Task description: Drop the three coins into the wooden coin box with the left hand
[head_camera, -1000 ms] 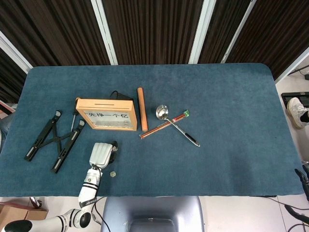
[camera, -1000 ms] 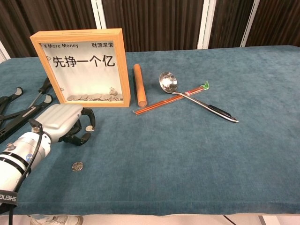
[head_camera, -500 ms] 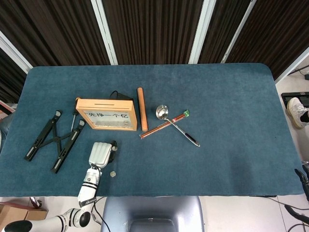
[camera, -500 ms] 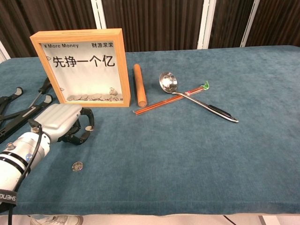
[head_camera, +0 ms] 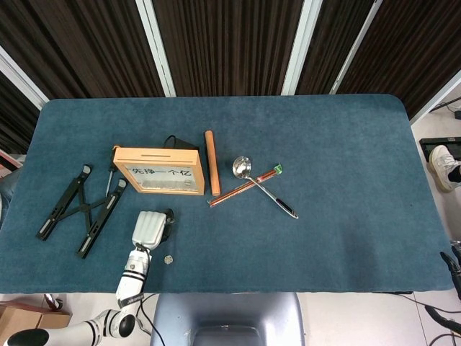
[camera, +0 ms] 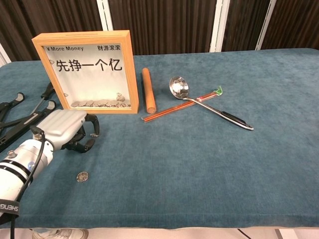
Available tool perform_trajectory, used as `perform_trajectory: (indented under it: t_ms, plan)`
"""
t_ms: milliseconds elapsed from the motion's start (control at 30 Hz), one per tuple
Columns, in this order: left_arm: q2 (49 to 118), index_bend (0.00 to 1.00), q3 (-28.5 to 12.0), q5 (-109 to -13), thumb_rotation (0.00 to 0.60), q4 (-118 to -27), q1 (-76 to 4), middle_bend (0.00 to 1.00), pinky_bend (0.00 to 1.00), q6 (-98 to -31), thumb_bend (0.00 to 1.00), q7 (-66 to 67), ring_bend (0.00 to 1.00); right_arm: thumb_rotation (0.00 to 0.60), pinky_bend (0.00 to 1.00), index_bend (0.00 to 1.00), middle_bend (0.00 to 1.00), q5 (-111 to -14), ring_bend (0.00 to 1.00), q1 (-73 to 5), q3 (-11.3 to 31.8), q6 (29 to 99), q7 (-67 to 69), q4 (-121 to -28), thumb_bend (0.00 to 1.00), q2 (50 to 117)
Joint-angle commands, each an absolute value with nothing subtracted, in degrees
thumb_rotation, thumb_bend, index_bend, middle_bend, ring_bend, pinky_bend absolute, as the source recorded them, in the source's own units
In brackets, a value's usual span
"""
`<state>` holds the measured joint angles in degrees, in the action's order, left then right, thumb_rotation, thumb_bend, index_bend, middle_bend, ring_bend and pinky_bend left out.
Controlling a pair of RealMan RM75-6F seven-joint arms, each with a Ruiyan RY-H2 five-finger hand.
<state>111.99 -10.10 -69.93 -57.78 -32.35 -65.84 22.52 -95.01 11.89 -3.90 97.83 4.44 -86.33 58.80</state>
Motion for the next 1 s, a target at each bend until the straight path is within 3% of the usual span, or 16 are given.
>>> perform_trajectory:
  t_ms: [33, 833, 1000]
  plan:
    - [112.18, 0.55, -10.36, -70.04, 0.600, -57.13, -32.36, 1.00, 1.00, -65.76, 0.40, 21.71, 1.00, 0.600, 0.00, 0.00, 0.00, -94.94, 0.00, 11.91, -3.85, 97.86, 4.45, -86.38, 0.21, 58.80]
    - [111.46, 0.53, -10.68, -71.31, 0.600, -57.49, -32.23, 1.00, 1.00, -66.27, 0.40, 21.37, 1.00, 0.600, 0.00, 0.00, 0.00, -94.60, 0.00, 11.82, -3.75, 97.48, 4.02, -86.54, 0.21, 58.86]
    - [111.37, 0.56, -10.69, -71.31, 0.600, -57.51, -32.16, 1.00, 1.00, -66.24, 0.42, 21.47, 1.00, 0.600, 0.00, 0.00, 0.00, -94.54, 0.00, 11.77, -3.72, 97.38, 3.93, -86.65, 0.21, 58.85]
